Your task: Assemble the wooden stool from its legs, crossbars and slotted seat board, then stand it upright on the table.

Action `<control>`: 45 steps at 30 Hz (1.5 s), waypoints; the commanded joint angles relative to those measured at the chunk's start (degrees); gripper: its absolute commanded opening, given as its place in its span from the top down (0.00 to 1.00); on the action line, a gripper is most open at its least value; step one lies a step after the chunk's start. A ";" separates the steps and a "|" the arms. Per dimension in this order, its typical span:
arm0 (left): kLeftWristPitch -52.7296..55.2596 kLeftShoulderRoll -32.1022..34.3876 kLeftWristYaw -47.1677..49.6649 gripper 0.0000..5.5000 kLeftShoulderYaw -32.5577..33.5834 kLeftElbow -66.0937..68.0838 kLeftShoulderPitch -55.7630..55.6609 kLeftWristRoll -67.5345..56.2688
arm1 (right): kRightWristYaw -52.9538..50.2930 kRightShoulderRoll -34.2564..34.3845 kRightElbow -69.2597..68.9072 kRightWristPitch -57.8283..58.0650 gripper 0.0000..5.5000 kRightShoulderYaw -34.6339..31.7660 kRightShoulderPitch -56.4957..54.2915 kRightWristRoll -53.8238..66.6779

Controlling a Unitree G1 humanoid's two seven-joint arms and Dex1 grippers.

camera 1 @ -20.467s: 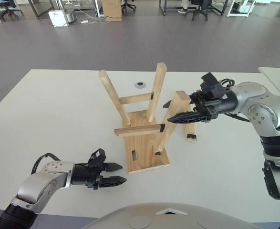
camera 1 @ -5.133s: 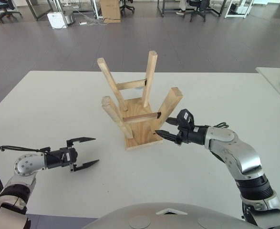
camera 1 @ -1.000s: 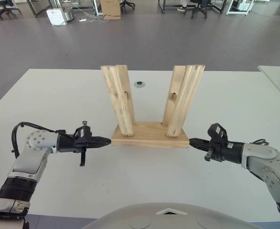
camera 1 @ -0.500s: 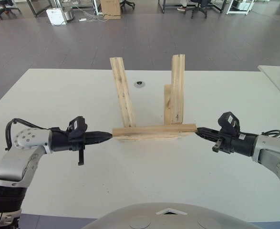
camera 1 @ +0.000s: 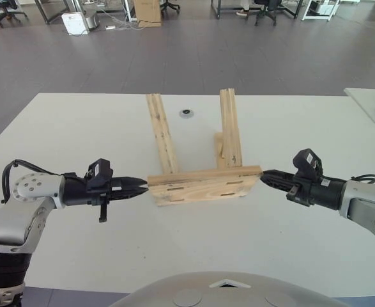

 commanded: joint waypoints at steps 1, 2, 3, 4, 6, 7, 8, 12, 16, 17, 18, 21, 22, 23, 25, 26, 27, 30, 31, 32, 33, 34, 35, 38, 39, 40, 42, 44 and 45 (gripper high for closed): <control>-7.52 1.93 -4.89 0.76 -3.31 9.59 0.57 5.87 | 13.95 -6.06 3.12 -7.10 0.78 5.91 0.81 0.91; -8.82 2.37 -5.48 0.72 -3.55 10.66 1.18 6.74 | 15.58 -7.57 4.31 -8.84 0.75 6.72 1.01 -0.75; -10.51 2.63 -6.08 0.70 -4.19 11.38 1.77 7.71 | 16.74 -8.63 5.48 -10.81 0.72 7.80 0.78 -2.29; -12.00 2.45 -6.49 0.66 -4.75 12.08 1.81 8.49 | 17.63 -9.47 6.45 -12.71 0.69 9.11 0.41 -3.88; -14.35 2.10 -6.82 0.60 -5.39 13.71 1.24 9.61 | 18.92 -10.48 7.98 -15.77 0.62 11.26 -0.12 -6.26; -15.15 2.02 -6.87 0.57 -5.48 14.62 0.91 9.98 | 19.44 -10.80 8.59 -16.99 0.59 11.98 -0.18 -7.11; -16.68 2.08 -7.18 0.53 -5.79 16.15 0.19 10.74 | 19.62 -10.95 8.72 -18.15 0.55 12.17 0.53 -7.78; -26.51 -1.36 -6.87 0.41 -5.20 23.09 -6.01 11.37 | 19.08 -9.92 6.57 -20.04 0.50 13.30 2.50 -7.79; -29.91 -2.76 -8.71 0.41 -6.26 27.73 -10.78 10.98 | 17.47 -7.50 5.69 -19.93 0.50 15.69 1.19 -6.99; -29.63 -3.31 -9.17 0.41 -6.80 27.57 -11.34 10.46 | 16.54 -6.51 5.63 -19.85 0.50 16.24 0.70 -7.00; -28.98 -3.83 -9.59 0.41 -7.38 26.86 -11.39 9.88 | 15.50 -5.31 5.86 -19.78 0.50 16.74 0.08 -7.09; -26.97 -5.28 -10.59 0.41 -9.46 24.47 -10.46 9.08 | 12.47 -2.08 6.96 -19.51 0.50 18.71 -1.88 -7.69; -26.21 -5.74 -10.88 0.41 -10.27 23.77 -9.95 9.05 | 11.68 -1.29 7.21 -19.44 0.50 19.33 -2.29 -7.93; -25.60 -5.99 -11.29 0.41 -11.11 23.10 -9.28 9.03 | 10.95 -0.72 7.52 -19.26 0.50 19.70 -2.58 -8.08; -25.42 -7.21 -11.47 0.44 -11.99 23.83 -9.21 8.78 | 10.53 -0.80 8.20 -18.72 0.56 20.01 -2.62 -8.12; -25.52 -7.65 -11.45 0.48 -12.07 24.21 -9.33 8.51 | 10.71 -1.08 8.32 -18.57 0.61 20.12 -2.51 -7.97; -25.73 -8.03 -11.28 0.51 -11.93 24.29 -9.41 8.27 | 10.94 -1.50 8.39 -18.28 0.64 20.14 -2.24 -7.79; -25.76 -8.25 -11.10 0.61 -11.34 24.23 -9.79 7.73 | 11.95 -2.60 8.57 -17.99 0.65 20.01 -1.21 -7.68; -25.73 -8.32 -11.08 0.65 -11.17 24.31 -9.87 7.54 | 12.02 -2.63 8.61 -17.93 0.65 20.05 -1.18 -7.68; -25.58 -8.42 -11.04 0.67 -11.10 24.28 -9.92 7.37 | 12.09 -2.58 8.60 -17.88 0.65 20.15 -1.24 -7.60; -24.79 -8.56 -11.00 0.72 -11.07 23.79 -9.92 6.89 | 12.21 -2.46 8.57 -17.68 0.65 20.16 -1.40 -7.35; -23.61 -8.54 -10.97 0.73 -11.11 22.74 -9.92 6.33 | 12.53 -2.38 8.60 -17.30 0.65 19.93 -1.72 -6.72; -21.11 -8.31 -10.96 0.73 -11.20 20.88 -10.30 5.27 | 12.90 -2.24 8.62 -16.48 0.65 19.25 -2.46 -5.44; -8.76 -7.38 -9.86 0.73 -10.93 13.95 -14.50 0.07 | 13.59 -0.76 8.93 -11.65 0.65 15.62 -7.78 1.99; -0.88 -7.33 -8.38 0.73 -10.30 11.21 -18.70 -4.29 | 13.71 -0.20 9.49 -8.79 0.65 13.89 -11.55 6.47; 5.62 -7.52 -6.98 0.73 -9.60 9.28 -22.51 -8.01 | 13.72 0.10 10.01 -6.12 0.65 12.42 -14.98 10.40; 19.13 -8.56 -4.17 0.73 -7.38 7.72 -32.46 -16.90 | 15.03 -0.81 12.65 -0.40 0.65 9.57 -24.19 18.29; 34.00 -10.32 -0.81 0.73 -4.36 12.10 -44.11 -26.30 | 15.24 -1.10 18.13 5.55 0.65 6.66 -35.88 25.80; 40.77 -11.37 1.54 0.74 -2.60 15.62 -49.18 -30.30 | 14.39 -0.52 21.57 8.02 0.65 5.29 -41.01 28.97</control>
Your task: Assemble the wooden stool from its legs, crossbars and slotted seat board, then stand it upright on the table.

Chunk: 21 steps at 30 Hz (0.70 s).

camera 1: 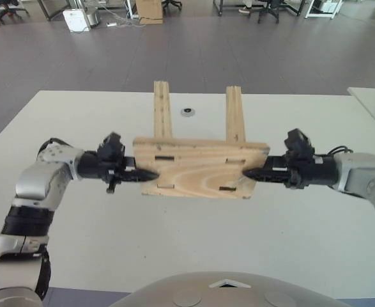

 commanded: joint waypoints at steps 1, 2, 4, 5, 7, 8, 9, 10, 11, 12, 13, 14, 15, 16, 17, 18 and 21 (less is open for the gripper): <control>27.72 -8.49 12.29 0.75 6.63 7.97 -27.58 -22.74 | -0.41 4.58 8.72 10.01 0.66 -2.87 -25.52 19.97; 32.60 -10.31 16.90 0.76 9.82 13.96 -32.21 -26.46 | -3.14 6.37 13.89 11.62 0.68 -4.41 -29.85 24.06; 34.27 -15.04 27.74 0.76 16.49 23.85 -37.60 -29.96 | -10.51 11.65 25.91 11.37 0.70 -8.11 -36.70 28.26; 32.39 -17.16 32.70 0.76 18.98 26.60 -38.53 -29.97 | -13.94 14.17 31.60 9.87 0.71 -10.03 -38.93 28.26; 29.13 -20.09 41.29 0.76 22.72 29.95 -39.74 -29.41 | -19.64 17.34 39.63 6.50 0.72 -13.25 -41.91 26.53; 27.20 -21.19 46.70 0.76 24.15 31.40 -40.37 -27.93 | -24.17 18.70 44.17 4.20 0.72 -14.64 -43.52 24.15; 25.59 -22.00 51.15 0.76 25.31 32.26 -40.76 -26.65 | -28.12 19.85 47.58 2.34 0.72 -15.73 -44.58 22.29; 23.33 -22.74 56.39 0.76 26.49 33.35 -41.26 -24.64 | -32.94 20.98 51.00 0.43 0.73 -16.04 -45.04 19.30; 20.37 -23.25 61.65 0.76 27.68 34.86 -41.80 -22.50 | -38.28 22.28 54.61 -1.77 0.73 -16.41 -44.90 16.54; 17.73 -23.69 65.62 0.76 28.78 36.30 -42.35 -20.87 | -42.35 23.45 57.44 -3.64 0.73 -16.78 -44.46 14.28; 14.44 -23.99 69.58 0.76 29.55 38.27 -42.91 -18.78 | -46.61 24.64 60.43 -5.88 0.73 -17.08 -43.94 11.91; 10.96 -24.16 72.05 0.76 29.98 40.80 -43.57 -16.81 | -50.09 25.63 62.96 -7.75 0.73 -17.53 -43.56 10.35; 7.29 -24.25 74.66 0.76 30.08 43.31 -44.16 -14.64 | -53.13 26.41 64.89 -9.69 0.73 -17.76 -43.40 8.75; 2.99 -24.57 77.42 0.76 30.41 46.61 -45.14 -12.87 | -56.33 27.14 66.26 -11.70 0.73 -17.47 -43.66 6.59; 0.14 -24.74 79.27 0.76 30.66 49.05 -45.94 -11.90 | -58.07 27.64 67.29 -12.93 0.73 -17.25 -44.17 5.20; -1.71 -24.99 80.51 0.76 30.51 51.62 -46.99 -11.30 | -59.32 28.21 67.52 -13.65 0.73 -16.76 -44.99 3.85; -4.98 -24.61 82.73 0.76 28.96 58.39 -48.74 -9.83 | -64.45 30.04 69.55 -16.30 0.73 -16.96 -46.73 2.25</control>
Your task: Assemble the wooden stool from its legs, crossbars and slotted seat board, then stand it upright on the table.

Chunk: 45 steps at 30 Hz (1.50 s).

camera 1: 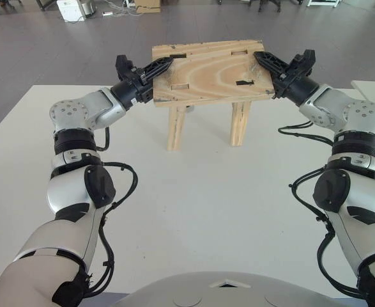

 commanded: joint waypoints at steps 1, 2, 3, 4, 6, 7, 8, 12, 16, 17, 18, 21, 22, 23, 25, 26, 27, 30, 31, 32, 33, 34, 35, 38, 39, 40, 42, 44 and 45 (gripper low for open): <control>-34.31 -1.76 19.80 0.76 -0.48 11.81 -10.60 14.97 | -25.45 7.28 5.14 -15.45 0.73 2.47 -6.81 -14.23; -35.83 -1.80 20.71 0.76 -0.51 13.29 -10.09 15.00 | -26.90 7.78 5.81 -16.10 0.73 2.36 -6.47 -14.40; -37.29 -1.92 20.93 0.76 -0.40 14.60 -9.33 14.80 | -27.95 8.49 6.40 -16.74 0.73 1.83 -5.93 -14.01; -37.69 -2.02 21.28 0.76 -0.12 15.94 -8.58 14.16 | -27.92 9.25 6.65 -16.62 0.73 0.83 -5.05 -12.68; -37.34 -2.65 20.80 0.76 1.16 18.01 -7.49 11.70 | -28.55 10.63 7.12 -16.56 0.66 -0.47 -3.47 -10.93; -36.87 -2.99 20.40 0.69 0.97 18.52 -7.17 11.43 | -29.03 11.18 7.47 -16.95 0.62 -0.68 -2.87 -10.69; -36.50 -3.39 20.04 0.63 0.50 18.79 -7.11 11.58 | -29.75 11.71 8.07 -17.75 0.57 -0.92 -2.55 -10.88; -39.43 -3.57 20.34 0.47 0.57 21.26 -7.86 15.73 | -32.53 13.03 8.85 -21.04 0.41 -3.33 -2.25 -13.77; -37.95 -2.23 17.08 0.34 -0.40 21.85 -7.27 19.93 | -32.48 12.46 8.84 -21.41 0.28 -4.41 -1.35 -16.50; -36.82 -2.06 15.50 0.30 -0.80 21.83 -7.30 20.75 | -32.38 12.45 8.86 -21.26 0.24 -4.63 -1.08 -17.05; -35.46 -1.96 13.81 0.27 -1.12 21.78 -7.48 21.63 | -32.21 12.47 8.92 -21.14 0.20 -4.85 -0.88 -17.61; -28.42 0.08 2.63 0.20 -7.36 19.58 -7.88 27.45 | -31.86 12.35 9.31 -20.53 0.19 -5.86 -0.69 -18.42; -26.75 1.81 -2.71 0.20 -10.68 18.20 -7.61 30.37 | -31.66 12.40 9.12 -20.17 0.19 -6.33 -0.54 -18.41; -24.81 4.16 -7.79 0.20 -12.89 16.68 -7.38 32.20 | -31.50 12.52 8.68 -19.74 0.19 -6.71 -0.20 -18.41; -22.64 7.89 -14.97 0.20 -15.27 14.43 -7.22 34.47 | -31.27 12.64 7.86 -18.94 0.19 -7.49 0.51 -18.52; -21.06 10.64 -18.34 0.20 -15.20 12.56 -7.38 34.44 | -31.22 12.58 7.17 -18.37 0.19 -8.04 1.29 -18.30; -20.00 12.72 -21.07 0.20 -15.22 10.82 -7.39 34.53 | -31.23 12.50 6.43 -17.77 0.19 -8.59 2.04 -18.06; -17.40 17.59 -26.25 0.20 -14.67 1.96 -3.18 34.23 | -31.06 12.67 3.13 -15.02 0.19 -9.63 4.28 -17.41; -17.14 19.15 -26.48 0.20 -13.94 -4.17 2.45 34.07 | -29.75 12.55 -0.67 -13.40 0.19 -7.92 6.60 -18.44; -18.49 19.55 -26.42 0.20 -13.87 -10.83 10.12 34.73 | -27.56 12.25 -6.67 -12.02 0.19 -4.52 10.69 -20.53; -20.04 18.75 -24.97 0.20 -13.37 -16.20 17.20 35.41 | -25.60 12.05 -12.68 -11.33 0.19 -0.79 15.01 -22.91; -22.76 16.75 -22.61 0.20 -12.63 -21.03 23.97 36.26 | -23.18 11.52 -19.91 -11.67 0.19 4.35 20.39 -25.99; -25.94 14.00 -19.89 0.20 -11.63 -25.21 29.47 36.77 | -21.30 11.28 -26.47 -12.25 0.19 8.63 25.46 -28.42; -30.99 2.88 -7.82 0.20 -7.67 -34.58 40.89 36.44 | -18.02 11.29 -40.97 -18.20 0.19 17.38 38.72 -36.02; -34.82 -0.70 -4.91 0.20 -7.60 -36.51 43.38 37.23 | -16.87 10.64 -43.58 -22.46 0.19 20.12 42.09 -39.93; -38.62 -3.20 -2.61 0.20 -8.25 -38.42 45.40 38.81 | -15.92 9.87 -45.54 -27.81 0.19 22.69 44.63 -44.36; -47.83 -8.35 1.91 0.20 -9.76 -40.09 48.43 42.86 | -14.75 10.25 -48.26 -37.35 0.19 26.49 48.52 -51.37; -51.06 -13.38 5.40 0.20 -9.97 -42.12 51.15 42.85 | -17.80 14.86 -48.60 -39.06 0.19 24.79 51.81 -51.53; -50.04 -15.63 7.03 0.20 -9.61 -43.58 52.43 41.25 | -19.17 17.16 -48.90 -39.57 0.19 23.97 53.56 -51.20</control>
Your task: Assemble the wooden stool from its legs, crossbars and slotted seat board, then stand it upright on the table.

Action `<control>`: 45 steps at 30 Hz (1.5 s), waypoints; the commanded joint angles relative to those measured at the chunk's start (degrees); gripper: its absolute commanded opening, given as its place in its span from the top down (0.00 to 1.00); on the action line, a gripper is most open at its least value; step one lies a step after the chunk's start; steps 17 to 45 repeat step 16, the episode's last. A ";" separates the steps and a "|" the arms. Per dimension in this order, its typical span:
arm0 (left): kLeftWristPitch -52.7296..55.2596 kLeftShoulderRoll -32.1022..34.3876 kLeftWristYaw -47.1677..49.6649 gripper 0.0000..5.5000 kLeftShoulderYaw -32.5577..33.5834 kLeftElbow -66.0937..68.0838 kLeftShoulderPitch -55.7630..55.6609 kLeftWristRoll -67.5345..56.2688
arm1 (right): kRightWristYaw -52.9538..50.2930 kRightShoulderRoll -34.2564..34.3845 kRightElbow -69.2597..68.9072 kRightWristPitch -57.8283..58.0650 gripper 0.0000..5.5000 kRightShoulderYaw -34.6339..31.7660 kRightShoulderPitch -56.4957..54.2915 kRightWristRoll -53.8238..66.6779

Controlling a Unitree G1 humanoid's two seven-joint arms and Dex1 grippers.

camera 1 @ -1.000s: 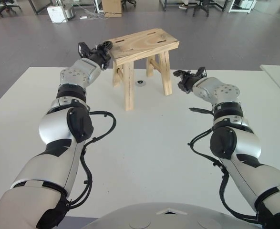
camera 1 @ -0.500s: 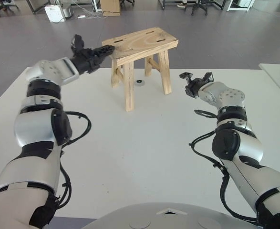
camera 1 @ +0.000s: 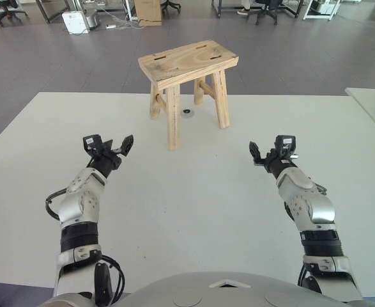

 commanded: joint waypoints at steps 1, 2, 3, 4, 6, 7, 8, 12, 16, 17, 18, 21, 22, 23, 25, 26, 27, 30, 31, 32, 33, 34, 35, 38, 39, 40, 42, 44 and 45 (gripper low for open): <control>-0.14 -7.77 6.14 0.20 0.08 -4.62 5.22 -1.86 | -4.89 7.80 -1.12 -2.80 0.19 -2.09 6.40 -0.18; -0.87 -9.36 7.30 0.20 -0.41 -6.21 6.55 -1.65 | -6.58 10.05 -1.69 -3.93 0.19 -2.87 8.21 -0.22; -1.22 -11.04 9.09 0.20 -0.95 -8.21 7.78 -1.18 | -8.72 11.58 -2.15 -3.91 0.19 -4.08 9.19 -0.58; -1.72 -13.17 11.41 0.20 -2.04 -11.05 9.35 -0.14 | -10.42 12.98 -2.56 -4.73 0.19 -5.94 9.73 -0.23; -0.58 -17.33 14.37 0.20 -4.63 -16.95 13.11 -0.35 | -12.41 15.17 -3.70 -6.42 0.19 -8.61 10.61 0.30; -0.35 -18.38 13.57 0.20 -5.74 -19.41 14.59 -1.83 | -12.82 15.73 -4.26 -7.20 0.19 -8.96 10.96 -0.19; -1.65 -18.70 12.89 0.20 -6.47 -21.07 15.38 -2.02 | -13.18 15.87 -4.65 -7.51 0.19 -8.66 11.04 -1.40; -5.64 -17.94 13.48 0.20 -7.25 -21.83 16.93 -0.51 | -12.28 15.42 -4.51 -5.98 0.19 -5.83 10.73 -5.05; -3.89 -16.59 12.13 0.20 -8.22 -20.02 16.09 -2.21 | -11.20 17.00 -6.73 -6.43 0.19 -5.22 13.14 -4.65; -3.89 -16.59 12.13 0.20 -8.22 -20.02 16.09 -2.21 | -11.20 17.00 -6.73 -6.43 0.19 -5.22 13.14 -4.65; -3.89 -16.59 12.13 0.20 -8.22 -20.02 16.09 -2.21 | -11.20 17.00 -6.73 -6.43 0.19 -5.22 13.14 -4.65; -3.89 -16.59 12.13 0.20 -8.22 -20.02 16.09 -2.21 | -11.20 17.00 -6.73 -6.43 0.19 -5.22 13.14 -4.65; -3.89 -16.59 12.13 0.20 -8.22 -20.02 16.09 -2.21 | -11.20 17.00 -6.73 -6.43 0.19 -5.22 13.14 -4.65; -3.89 -16.59 12.13 0.20 -8.22 -20.02 16.09 -2.21 | -11.20 17.00 -6.73 -6.43 0.19 -5.22 13.14 -4.65; -3.89 -16.59 12.13 0.20 -8.22 -20.02 16.09 -2.21 | -11.20 17.00 -6.73 -6.43 0.19 -5.22 13.14 -4.65; -3.89 -16.59 12.13 0.20 -8.22 -20.02 16.09 -2.21 | -11.20 17.00 -6.73 -6.43 0.19 -5.22 13.14 -4.65; -3.89 -16.59 12.13 0.20 -8.22 -20.02 16.09 -2.21 | -11.20 17.00 -6.73 -6.43 0.19 -5.22 13.14 -4.65; -3.89 -16.59 12.13 0.20 -8.22 -20.02 16.09 -2.21 | -11.20 17.00 -6.73 -6.43 0.19 -5.22 13.14 -4.65; -3.89 -16.59 12.13 0.20 -8.22 -20.02 16.09 -2.21 | -11.20 17.00 -6.73 -6.43 0.19 -5.22 13.14 -4.65; -3.89 -16.59 12.13 0.20 -8.22 -20.02 16.09 -2.21 | -11.20 17.00 -6.73 -6.43 0.19 -5.22 13.14 -4.65; -3.89 -16.59 12.13 0.20 -8.22 -20.02 16.09 -2.21 | -11.20 17.00 -6.73 -6.43 0.19 -5.22 13.14 -4.65; -3.89 -16.59 12.13 0.20 -8.22 -20.02 16.09 -2.21 | -11.20 17.00 -6.73 -6.43 0.19 -5.22 13.14 -4.65; -3.89 -16.59 12.13 0.20 -8.22 -20.02 16.09 -2.21 | -11.20 17.00 -6.73 -6.43 0.19 -5.22 13.14 -4.65; -3.89 -16.59 12.13 0.20 -8.22 -20.02 16.09 -2.21 | -11.20 17.00 -6.73 -6.43 0.19 -5.22 13.14 -4.65; -3.89 -16.59 12.13 0.20 -8.22 -20.02 16.09 -2.21 | -11.20 17.00 -6.73 -6.43 0.19 -5.22 13.14 -4.65; -3.89 -16.59 12.13 0.20 -8.22 -20.02 16.09 -2.21 | -11.20 17.00 -6.73 -6.43 0.19 -5.22 13.14 -4.65; -3.89 -16.59 12.13 0.20 -8.22 -20.02 16.09 -2.21 | -11.20 17.00 -6.73 -6.43 0.19 -5.22 13.14 -4.65; -3.89 -16.59 12.13 0.20 -8.22 -20.02 16.09 -2.21 | -11.20 17.00 -6.73 -6.43 0.19 -5.22 13.14 -4.65; -3.89 -16.59 12.13 0.20 -8.22 -20.02 16.09 -2.21 | -11.20 17.00 -6.73 -6.43 0.19 -5.22 13.14 -4.65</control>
